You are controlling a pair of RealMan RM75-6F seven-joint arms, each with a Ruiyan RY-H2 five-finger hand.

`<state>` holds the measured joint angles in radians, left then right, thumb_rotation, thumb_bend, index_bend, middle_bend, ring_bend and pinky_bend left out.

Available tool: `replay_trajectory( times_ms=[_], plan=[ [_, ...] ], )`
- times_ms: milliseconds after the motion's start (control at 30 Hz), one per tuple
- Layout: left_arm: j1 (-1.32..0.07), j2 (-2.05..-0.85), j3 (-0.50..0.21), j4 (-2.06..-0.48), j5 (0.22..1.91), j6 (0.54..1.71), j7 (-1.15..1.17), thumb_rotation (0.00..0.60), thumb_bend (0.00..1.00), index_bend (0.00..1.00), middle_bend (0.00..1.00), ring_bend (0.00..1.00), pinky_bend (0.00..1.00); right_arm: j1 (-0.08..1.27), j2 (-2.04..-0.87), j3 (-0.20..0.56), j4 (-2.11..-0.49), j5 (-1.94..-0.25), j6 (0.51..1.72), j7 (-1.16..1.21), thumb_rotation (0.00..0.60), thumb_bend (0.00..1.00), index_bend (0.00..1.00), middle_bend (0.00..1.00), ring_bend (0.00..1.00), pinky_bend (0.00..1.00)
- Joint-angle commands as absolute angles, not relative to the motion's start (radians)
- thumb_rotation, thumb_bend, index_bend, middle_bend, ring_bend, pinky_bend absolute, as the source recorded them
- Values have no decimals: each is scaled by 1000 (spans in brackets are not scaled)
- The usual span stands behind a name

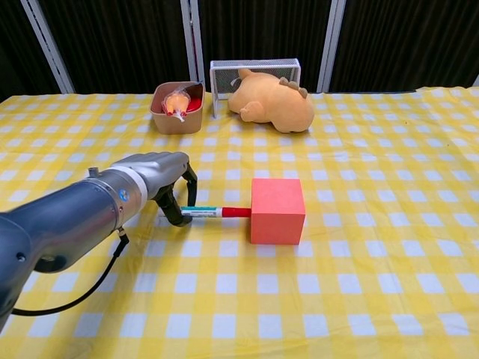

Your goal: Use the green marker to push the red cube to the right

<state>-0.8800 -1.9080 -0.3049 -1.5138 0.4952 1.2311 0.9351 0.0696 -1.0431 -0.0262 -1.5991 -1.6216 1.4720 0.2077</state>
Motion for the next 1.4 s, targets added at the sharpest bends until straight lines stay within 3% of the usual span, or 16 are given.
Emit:
replay_trajectory(
  times_ms=[33,433,1133,1400],
  plan=[
    [-886,-1911,-310,-1517,483,1237,945,600,458,590,141,7,107,69,-1044,-26,-1599,-1622,1472,207,600,321,0,0,0,0],
    [-918,-1928,-327,-1513,464,1240,970,600,463,591,141,7,107,69,-1044,-27,-1600,-1623,1472,206,600,321,0,0,0,0],
    [-1075,-2102,-423,-1359,418,1200,1016,600,463,598,147,20,116,71,-1040,-28,-1599,-1621,1464,205,600,321,0,0,0,0],
    [-1095,-2107,-432,-1364,409,1213,1044,600,463,598,146,20,116,71,-1038,-28,-1603,-1617,1461,204,600,321,0,0,0,0]
  ],
)
